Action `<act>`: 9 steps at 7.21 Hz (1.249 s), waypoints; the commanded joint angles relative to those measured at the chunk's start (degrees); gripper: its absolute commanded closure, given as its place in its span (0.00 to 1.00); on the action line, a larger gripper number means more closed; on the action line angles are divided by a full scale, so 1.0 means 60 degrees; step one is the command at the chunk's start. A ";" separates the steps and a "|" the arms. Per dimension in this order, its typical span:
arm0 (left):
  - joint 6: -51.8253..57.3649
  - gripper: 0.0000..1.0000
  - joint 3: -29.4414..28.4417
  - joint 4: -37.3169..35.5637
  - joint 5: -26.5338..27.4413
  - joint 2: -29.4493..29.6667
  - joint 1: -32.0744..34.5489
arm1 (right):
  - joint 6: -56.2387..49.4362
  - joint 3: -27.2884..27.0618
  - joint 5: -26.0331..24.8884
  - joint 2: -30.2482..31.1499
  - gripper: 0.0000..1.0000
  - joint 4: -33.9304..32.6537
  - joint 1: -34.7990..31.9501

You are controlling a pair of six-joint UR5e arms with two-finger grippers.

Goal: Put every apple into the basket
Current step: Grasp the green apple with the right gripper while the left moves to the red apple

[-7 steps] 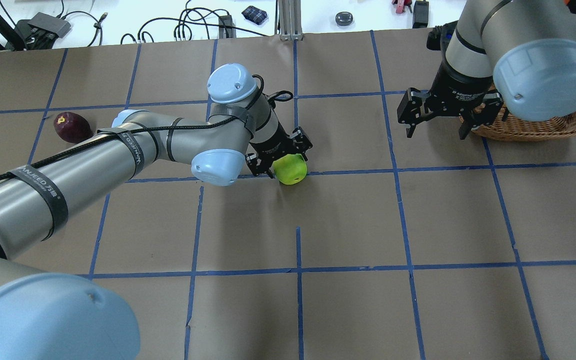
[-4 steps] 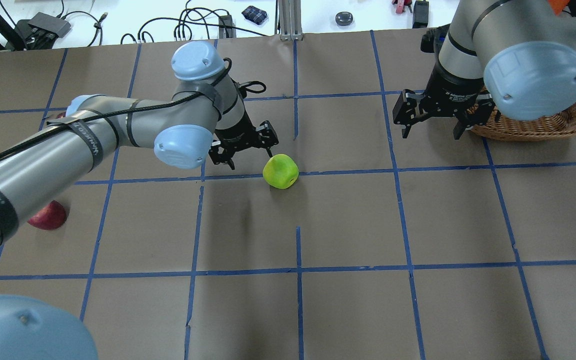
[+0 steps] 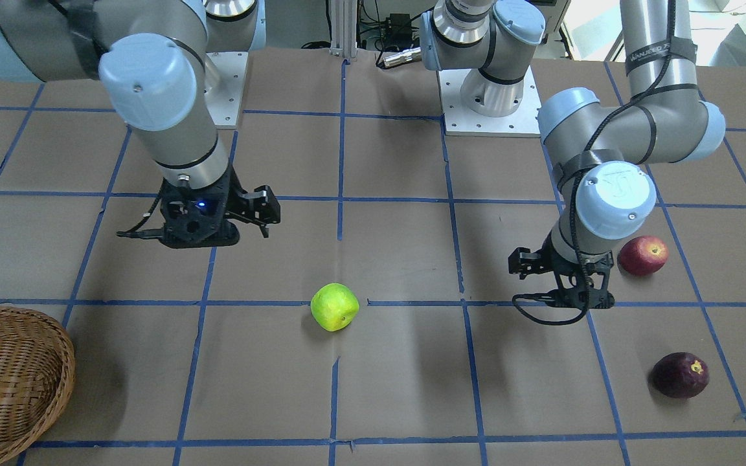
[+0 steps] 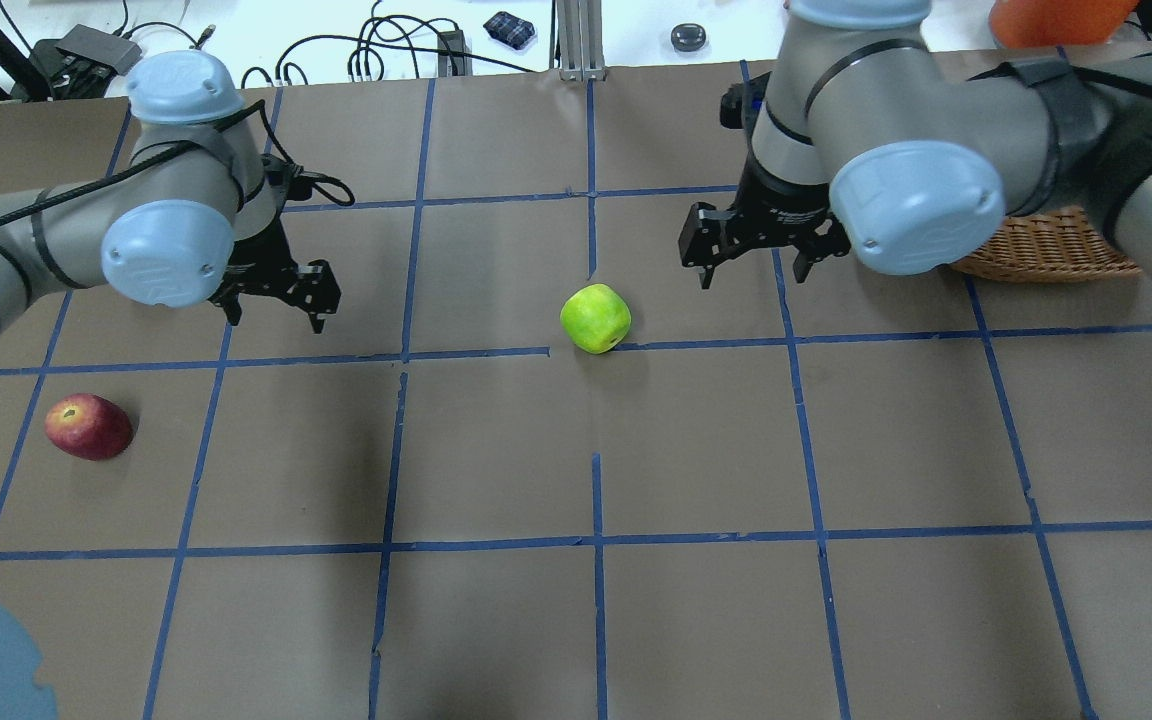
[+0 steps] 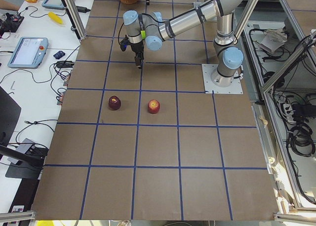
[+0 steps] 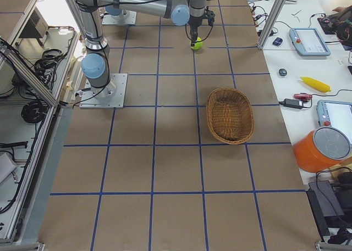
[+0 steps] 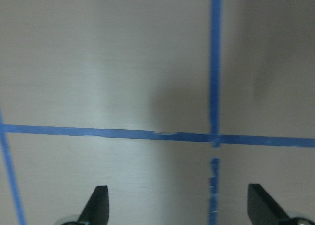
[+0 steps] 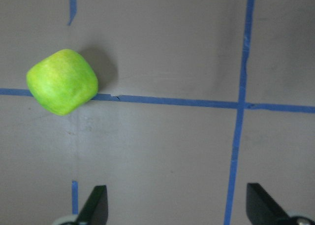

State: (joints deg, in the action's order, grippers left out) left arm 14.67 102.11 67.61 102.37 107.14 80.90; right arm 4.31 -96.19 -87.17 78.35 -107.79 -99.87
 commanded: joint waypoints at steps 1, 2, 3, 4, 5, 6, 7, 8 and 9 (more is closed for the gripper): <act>0.2916 0.00 0.0369 -0.0455 0.0341 -0.0190 -0.1828 | -0.0204 0.0035 0.0099 -0.0982 0.00 -0.1510 -0.1222; 0.4149 0.00 0.0399 -0.1198 0.0341 -0.0001 -0.2766 | -0.1105 -0.0008 0.0607 -0.1393 0.00 -0.1938 -0.1415; 0.5104 0.00 0.0443 -0.1481 0.0210 0.0174 -0.3515 | -0.1273 0.0006 0.0728 -0.1571 0.00 -0.2088 -0.1431; 0.5853 0.00 0.0545 -0.1629 0.0180 0.0321 -0.3958 | -0.1376 0.0006 0.1121 -0.1805 0.00 -0.2220 -0.1446; 0.5933 0.00 0.0618 -0.1616 0.0194 0.0497 -0.4020 | -0.1870 -0.0008 0.1241 -0.2112 0.00 -0.2728 -0.1475; 0.5992 0.00 0.0706 -0.1587 0.0209 0.0658 -0.4035 | -0.2151 0.0020 0.1257 -0.2318 0.00 -0.3125 -0.1490; 0.5964 0.00 0.0852 -0.1587 0.0224 0.0906 -0.4079 | -0.2270 0.0050 0.1083 -0.2494 0.00 -0.3709 -0.1490; 0.5963 0.00 0.0911 -0.1630 0.0224 0.1155 -0.4108 | -0.2430 0.0065 0.0603 -0.2452 0.00 -0.3729 -0.1490; 0.5978 0.00 0.0912 -0.1645 0.0224 0.1375 -0.4123 | -0.2447 0.0050 0.0351 -0.2525 0.00 -0.3759 -0.1490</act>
State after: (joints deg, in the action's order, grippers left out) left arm 50.44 107.33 57.89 103.70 113.64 56.34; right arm -9.78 -95.89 -82.84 63.64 -129.61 -108.80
